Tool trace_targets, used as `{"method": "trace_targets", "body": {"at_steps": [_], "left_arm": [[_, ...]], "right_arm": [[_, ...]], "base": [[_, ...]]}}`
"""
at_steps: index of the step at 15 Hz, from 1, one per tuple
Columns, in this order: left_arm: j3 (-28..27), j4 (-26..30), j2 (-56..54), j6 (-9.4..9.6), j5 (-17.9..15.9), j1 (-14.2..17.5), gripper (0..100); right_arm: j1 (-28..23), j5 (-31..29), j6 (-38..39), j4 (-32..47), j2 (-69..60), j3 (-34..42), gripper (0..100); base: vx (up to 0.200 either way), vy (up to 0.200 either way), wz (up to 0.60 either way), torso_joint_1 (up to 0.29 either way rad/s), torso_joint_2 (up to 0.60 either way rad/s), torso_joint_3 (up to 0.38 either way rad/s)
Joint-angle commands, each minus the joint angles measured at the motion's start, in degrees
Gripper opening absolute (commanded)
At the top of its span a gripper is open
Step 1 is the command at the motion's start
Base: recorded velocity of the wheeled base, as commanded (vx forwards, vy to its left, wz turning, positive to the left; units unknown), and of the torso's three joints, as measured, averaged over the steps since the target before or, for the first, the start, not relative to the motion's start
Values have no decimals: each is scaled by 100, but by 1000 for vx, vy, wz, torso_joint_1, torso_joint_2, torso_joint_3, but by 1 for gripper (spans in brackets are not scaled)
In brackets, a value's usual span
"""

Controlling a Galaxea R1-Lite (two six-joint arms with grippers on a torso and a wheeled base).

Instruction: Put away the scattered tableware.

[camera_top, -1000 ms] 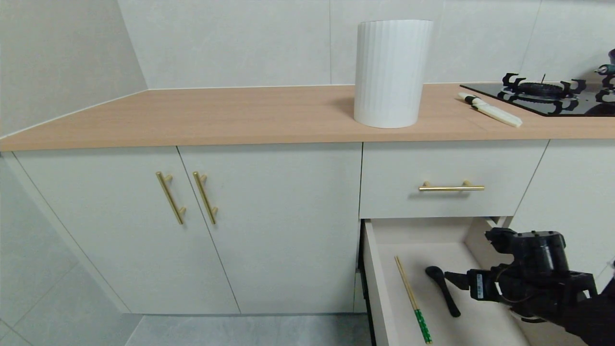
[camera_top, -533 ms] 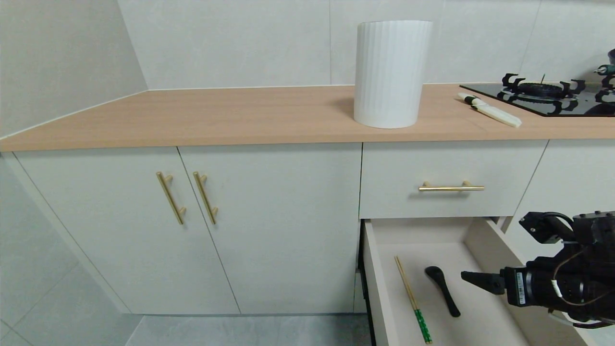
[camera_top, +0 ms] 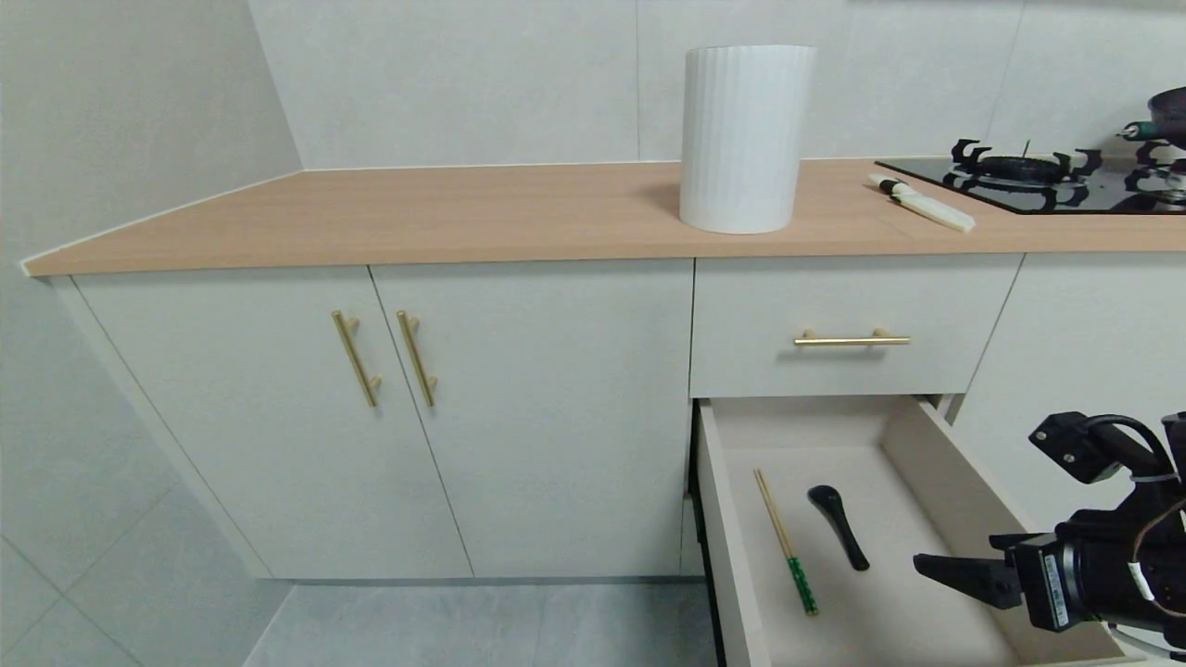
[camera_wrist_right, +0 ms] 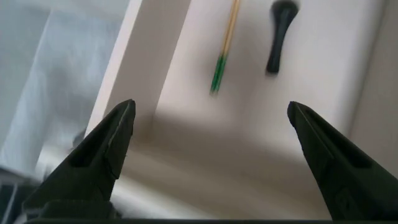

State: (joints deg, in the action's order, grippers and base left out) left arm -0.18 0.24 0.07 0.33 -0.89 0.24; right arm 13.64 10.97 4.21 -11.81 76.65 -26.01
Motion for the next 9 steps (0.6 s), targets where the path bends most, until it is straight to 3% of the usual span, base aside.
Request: {"method": "trace_targets", "body": {"at_steps": [1,4,7,9], "left_arm": [[1,2,1,2,1,2,100],[1,2,1,2,1,2,100],[1,2,1,11,1,2,100],[1,2,1,2,1,2,100]], "right_arm": [[16,1,-7,47,-177,-18,100],[25,1,-192,109,-186,9,100],[200,1,-201,267,-247,9,100],[438,1,-210,777,-371,-88,100]], "base": [[-200,0,0,-7,-2,2],[-200,0,0,2,1,1],[0,0,0,0,0,0],[0,0,0,0,0,0]]}}
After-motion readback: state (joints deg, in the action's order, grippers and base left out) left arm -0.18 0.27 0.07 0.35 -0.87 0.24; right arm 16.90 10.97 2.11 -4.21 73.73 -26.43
